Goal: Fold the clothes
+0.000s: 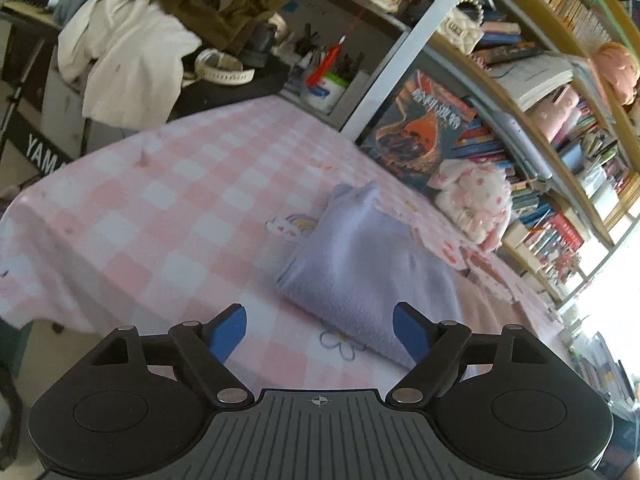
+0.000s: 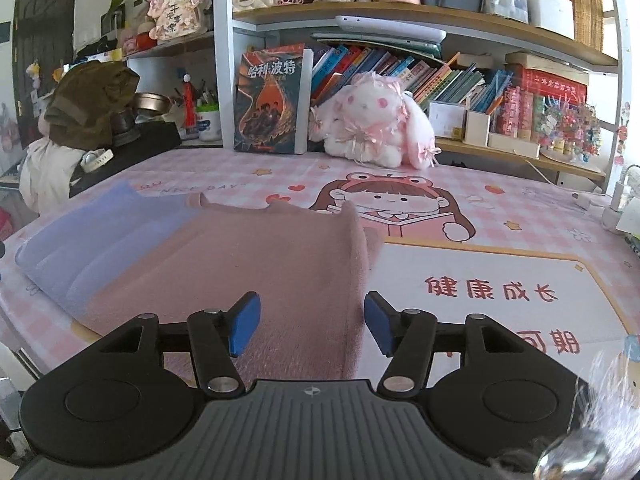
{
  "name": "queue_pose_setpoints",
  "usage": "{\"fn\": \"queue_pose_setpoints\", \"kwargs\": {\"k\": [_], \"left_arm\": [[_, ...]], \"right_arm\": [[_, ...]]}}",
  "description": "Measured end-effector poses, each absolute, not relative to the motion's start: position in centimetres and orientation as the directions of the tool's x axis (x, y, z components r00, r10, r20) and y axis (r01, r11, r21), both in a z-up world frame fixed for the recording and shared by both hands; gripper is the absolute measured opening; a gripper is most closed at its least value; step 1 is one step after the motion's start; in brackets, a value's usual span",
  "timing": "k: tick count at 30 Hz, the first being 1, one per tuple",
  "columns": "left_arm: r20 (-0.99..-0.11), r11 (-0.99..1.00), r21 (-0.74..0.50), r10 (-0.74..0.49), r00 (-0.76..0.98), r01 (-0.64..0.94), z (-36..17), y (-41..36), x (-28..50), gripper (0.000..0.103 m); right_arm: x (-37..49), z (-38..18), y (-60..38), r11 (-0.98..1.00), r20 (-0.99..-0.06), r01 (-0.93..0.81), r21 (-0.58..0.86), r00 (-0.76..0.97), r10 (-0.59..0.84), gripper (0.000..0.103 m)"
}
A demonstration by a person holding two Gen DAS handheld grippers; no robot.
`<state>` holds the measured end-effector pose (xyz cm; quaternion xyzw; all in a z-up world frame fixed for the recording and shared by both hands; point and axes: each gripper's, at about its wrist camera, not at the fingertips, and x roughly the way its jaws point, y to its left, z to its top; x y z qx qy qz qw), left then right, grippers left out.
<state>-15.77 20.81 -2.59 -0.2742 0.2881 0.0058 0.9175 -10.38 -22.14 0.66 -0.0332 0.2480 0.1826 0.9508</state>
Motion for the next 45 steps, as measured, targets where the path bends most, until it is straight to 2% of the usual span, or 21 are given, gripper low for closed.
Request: {"fn": "queue_pose_setpoints", "kwargs": {"k": [9, 20, 30, 34, 39, 41, 42, 43, 45], "left_arm": [[-0.582, 0.871, -0.452, -0.127, 0.803, -0.190, -2.2, 19.6, -15.5, 0.086], [-0.546, 0.704, -0.661, -0.212, 0.811, -0.260, -3.1, 21.6, -15.9, 0.086], [-0.451, 0.436, -0.850, -0.312, 0.836, -0.295, -5.2, 21.4, -12.9, 0.086], [-0.452, 0.365, -0.864, -0.262, 0.853, -0.346, -5.5, 21.0, -12.2, 0.086], [-0.479, 0.381, -0.845, -0.223, 0.849, -0.376, -5.1, 19.9, -11.1, 0.084], [-0.498, 0.403, -0.829, -0.216, 0.840, -0.388, -5.1, 19.4, -10.7, 0.067], [-0.512, 0.418, -0.817, -0.208, 0.834, -0.397, -5.2, 19.1, -10.5, 0.047], [-0.520, 0.449, -0.801, -0.191, 0.833, -0.397, -5.1, 18.7, -10.4, 0.035], [-0.517, 0.534, -0.759, -0.144, 0.844, -0.373, -4.4, 17.6, -10.5, 0.031]], "right_arm": [[-8.6, -0.2, -22.5, 0.927, -0.488, -0.373, 0.043, 0.802, 0.345, 0.055], [-7.0, -0.6, -21.7, 0.924, -0.467, -0.381, -0.008, 0.819, 0.334, 0.054], [-6.0, -1.4, -21.5, 0.921, -0.484, -0.389, -0.012, 0.808, 0.335, 0.051], [-5.9, -1.6, -21.8, 0.915, -0.482, -0.404, 0.002, 0.801, 0.354, 0.051], [-5.8, -1.9, -22.3, 0.912, -0.478, -0.409, 0.040, 0.794, 0.377, 0.050], [-5.8, -1.9, -22.5, 0.910, -0.477, -0.411, 0.050, 0.791, 0.384, 0.050], [-5.8, -1.9, -22.5, 0.909, -0.477, -0.413, 0.055, 0.789, 0.387, 0.050], [-5.8, -1.9, -22.6, 0.908, -0.477, -0.414, 0.060, 0.788, 0.390, 0.050], [-5.8, -2.0, -22.8, 0.907, -0.477, -0.416, 0.070, 0.784, 0.397, 0.050]]}}
